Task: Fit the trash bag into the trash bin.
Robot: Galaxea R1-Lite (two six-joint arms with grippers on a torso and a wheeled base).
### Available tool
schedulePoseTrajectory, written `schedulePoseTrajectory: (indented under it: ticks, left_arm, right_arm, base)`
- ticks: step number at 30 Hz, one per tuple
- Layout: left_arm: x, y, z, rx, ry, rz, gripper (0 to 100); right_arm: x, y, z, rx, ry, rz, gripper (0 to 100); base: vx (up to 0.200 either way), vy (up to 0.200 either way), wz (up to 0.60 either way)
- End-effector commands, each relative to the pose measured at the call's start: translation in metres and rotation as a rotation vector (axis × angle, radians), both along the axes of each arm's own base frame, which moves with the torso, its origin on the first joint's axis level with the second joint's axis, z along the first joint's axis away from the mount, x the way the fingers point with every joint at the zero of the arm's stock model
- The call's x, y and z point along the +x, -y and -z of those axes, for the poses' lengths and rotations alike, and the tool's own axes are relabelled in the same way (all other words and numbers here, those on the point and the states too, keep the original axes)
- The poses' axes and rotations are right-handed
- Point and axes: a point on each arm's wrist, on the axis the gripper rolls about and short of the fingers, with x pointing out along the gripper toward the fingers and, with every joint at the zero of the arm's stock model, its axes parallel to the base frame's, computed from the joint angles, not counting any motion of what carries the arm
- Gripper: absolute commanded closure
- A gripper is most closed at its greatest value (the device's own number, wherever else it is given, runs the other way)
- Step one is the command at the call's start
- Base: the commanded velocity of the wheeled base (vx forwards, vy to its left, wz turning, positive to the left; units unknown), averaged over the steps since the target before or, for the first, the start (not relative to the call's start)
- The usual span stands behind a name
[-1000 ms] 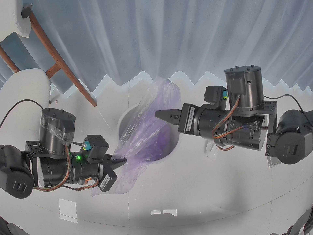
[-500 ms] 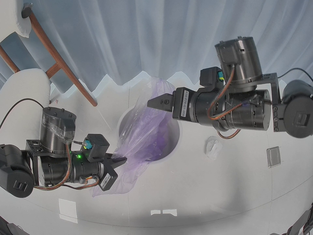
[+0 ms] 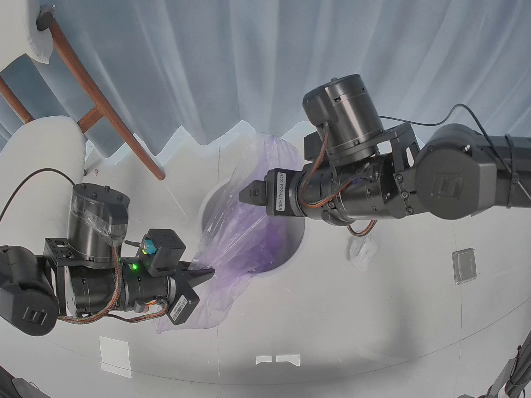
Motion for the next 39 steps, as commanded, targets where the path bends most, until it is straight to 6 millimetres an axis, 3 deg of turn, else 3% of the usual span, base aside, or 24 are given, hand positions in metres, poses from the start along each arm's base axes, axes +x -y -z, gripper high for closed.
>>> schedulePoseTrajectory:
  ticks: [1,6,18,39]
  left_arm:
    - [-0.001,0.000,0.000,0.001,0.000,-0.001,100]
    - [-0.001,-0.002,0.001,0.007,0.000,-0.012,100]
    - [-0.002,-0.002,-0.001,0.009,0.009,-0.023,100]
    - [-0.003,-0.002,-0.007,0.008,0.040,-0.026,100]
  right_arm:
    - [0.004,-0.001,0.006,-0.025,0.002,0.019,0]
    - [0.000,0.007,-0.003,-0.032,0.013,0.043,0]
    - [0.012,0.035,0.013,-0.119,-0.040,0.143,0]
    - [0.014,0.037,0.019,-0.140,-0.037,0.155,0]
  base:
    - [0.000,0.000,0.00]
    - [0.000,0.000,0.00]
    - [0.000,0.000,0.00]
    - [0.000,0.000,0.00]
